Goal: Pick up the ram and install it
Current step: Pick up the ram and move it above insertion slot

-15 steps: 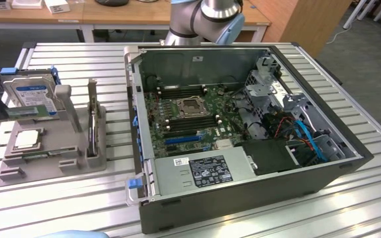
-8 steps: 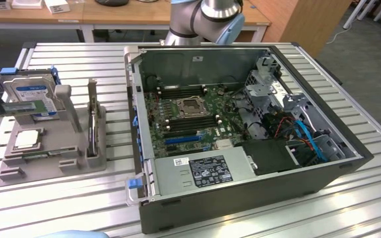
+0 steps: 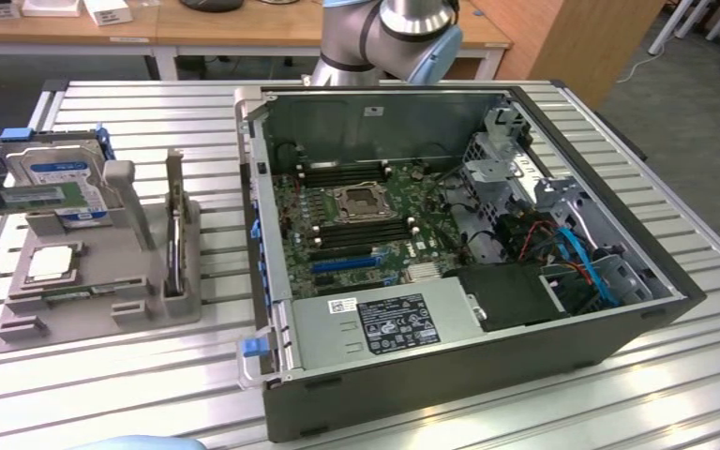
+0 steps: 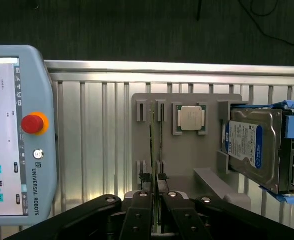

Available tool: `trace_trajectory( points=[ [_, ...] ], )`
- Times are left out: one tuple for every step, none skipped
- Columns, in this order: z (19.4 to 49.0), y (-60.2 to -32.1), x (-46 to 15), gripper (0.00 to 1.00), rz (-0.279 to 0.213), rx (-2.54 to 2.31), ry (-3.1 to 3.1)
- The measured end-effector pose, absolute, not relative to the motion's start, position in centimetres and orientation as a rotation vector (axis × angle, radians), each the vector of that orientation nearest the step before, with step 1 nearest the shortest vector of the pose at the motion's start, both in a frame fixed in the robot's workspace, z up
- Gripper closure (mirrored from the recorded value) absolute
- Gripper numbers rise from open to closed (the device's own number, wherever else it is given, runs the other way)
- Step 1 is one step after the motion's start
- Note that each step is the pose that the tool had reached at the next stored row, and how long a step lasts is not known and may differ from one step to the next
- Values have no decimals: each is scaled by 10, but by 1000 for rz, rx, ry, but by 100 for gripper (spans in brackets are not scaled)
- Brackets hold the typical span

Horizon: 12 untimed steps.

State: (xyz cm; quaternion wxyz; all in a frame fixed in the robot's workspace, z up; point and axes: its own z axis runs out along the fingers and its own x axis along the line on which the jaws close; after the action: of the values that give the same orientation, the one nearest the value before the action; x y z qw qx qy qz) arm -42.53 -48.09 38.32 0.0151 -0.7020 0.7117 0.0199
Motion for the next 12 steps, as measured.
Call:
trace_trajectory(
  points=[
    [383, -481, -425, 86, 62, -2185, 2214],
    [383, -481, -425, 86, 62, -2185, 2215],
    [383, -481, -424, 86, 62, -2185, 2215],
    [383, -481, -424, 86, 62, -2185, 2214],
    [384, -481, -422, 86, 62, -2185, 2214],
    [384, -481, -421, 86, 62, -2185, 2215],
    [384, -481, -419, 86, 62, -2185, 2215],
    [385, -481, -416, 86, 62, -2185, 2215],
    [385, -481, -414, 86, 63, -2185, 2215],
    [385, -481, -412, 86, 63, -2185, 2215],
    [386, -481, -410, 86, 63, -2185, 2215],
    [386, -481, -408, 86, 63, -2185, 2215]
  ],
)
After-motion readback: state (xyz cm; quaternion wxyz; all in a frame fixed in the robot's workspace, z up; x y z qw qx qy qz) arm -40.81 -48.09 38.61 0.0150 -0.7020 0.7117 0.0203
